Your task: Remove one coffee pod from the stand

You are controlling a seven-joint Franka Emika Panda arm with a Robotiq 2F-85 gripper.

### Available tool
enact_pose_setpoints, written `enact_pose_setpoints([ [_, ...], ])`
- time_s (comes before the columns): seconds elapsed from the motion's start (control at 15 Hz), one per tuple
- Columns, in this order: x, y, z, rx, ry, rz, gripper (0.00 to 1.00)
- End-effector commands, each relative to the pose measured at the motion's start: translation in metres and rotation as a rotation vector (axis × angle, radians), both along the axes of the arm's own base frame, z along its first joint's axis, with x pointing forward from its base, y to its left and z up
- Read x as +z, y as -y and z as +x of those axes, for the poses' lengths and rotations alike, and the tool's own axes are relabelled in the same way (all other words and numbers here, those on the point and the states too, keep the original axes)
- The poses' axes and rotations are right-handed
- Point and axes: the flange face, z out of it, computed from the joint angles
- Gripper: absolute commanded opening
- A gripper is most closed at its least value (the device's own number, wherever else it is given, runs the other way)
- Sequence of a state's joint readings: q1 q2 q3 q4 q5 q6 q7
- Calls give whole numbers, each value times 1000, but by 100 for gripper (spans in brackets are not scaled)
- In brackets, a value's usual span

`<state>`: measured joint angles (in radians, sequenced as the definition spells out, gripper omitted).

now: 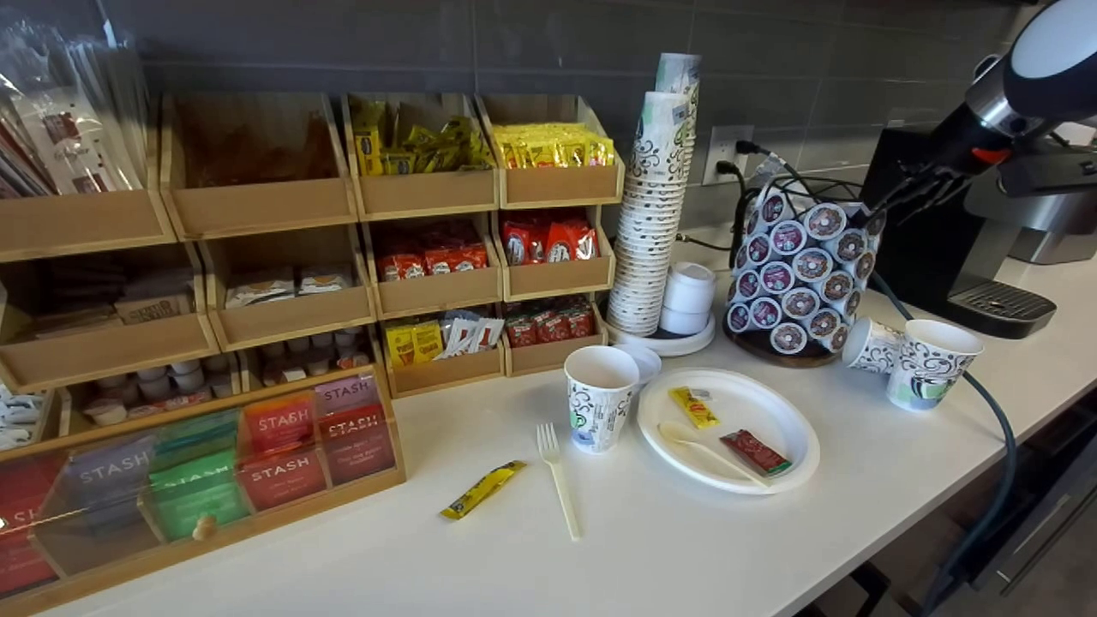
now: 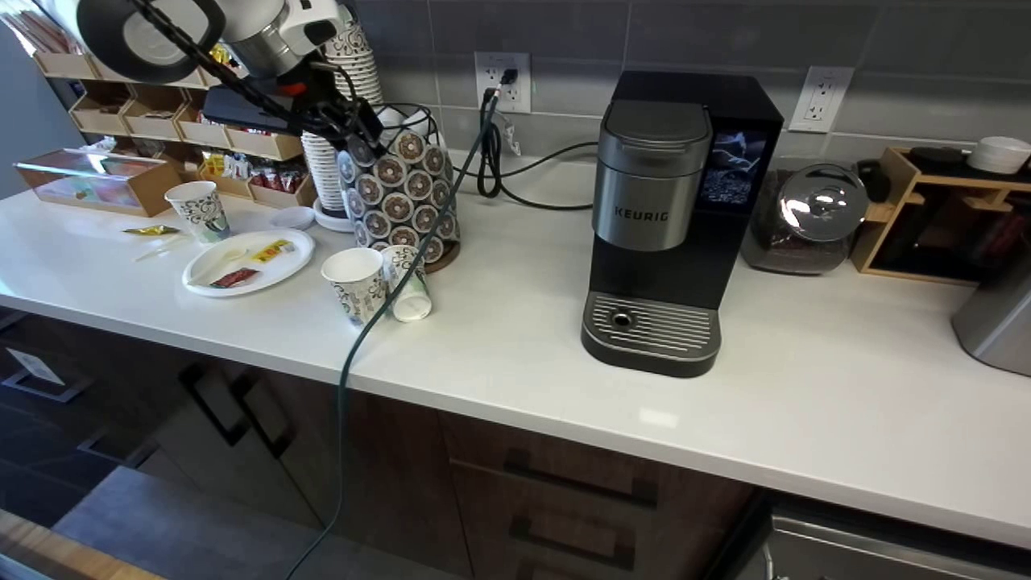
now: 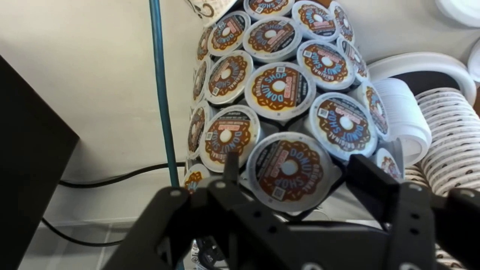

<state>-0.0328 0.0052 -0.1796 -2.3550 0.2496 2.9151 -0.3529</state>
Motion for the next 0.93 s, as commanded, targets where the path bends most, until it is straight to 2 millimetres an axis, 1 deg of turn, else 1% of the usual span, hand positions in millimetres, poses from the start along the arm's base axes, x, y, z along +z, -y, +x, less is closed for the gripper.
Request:
enact_pose_setpoints([
  [0.0, -4, -2, 2, 31, -13, -3, 70],
  [0.07, -4, -2, 2, 37, -14, -7, 67],
  [0.13, -4, -3, 1, 45, -14, -10, 46],
  [0.2, -4, -3, 1, 50, -15, -13, 45],
  [0.27, -2, -3, 1, 56, -13, -14, 39],
  [0.33, -1, -1, -1, 58, -16, -19, 38],
  [0.4, 0, 1, -4, 59, -20, -26, 34],
  [0.47, -1, 5, -7, 54, -27, -30, 32],
  [0.6, -2, 12, -18, 52, -51, -33, 31],
  [0.87, 3, 35, -52, 56, -108, -49, 27],
])
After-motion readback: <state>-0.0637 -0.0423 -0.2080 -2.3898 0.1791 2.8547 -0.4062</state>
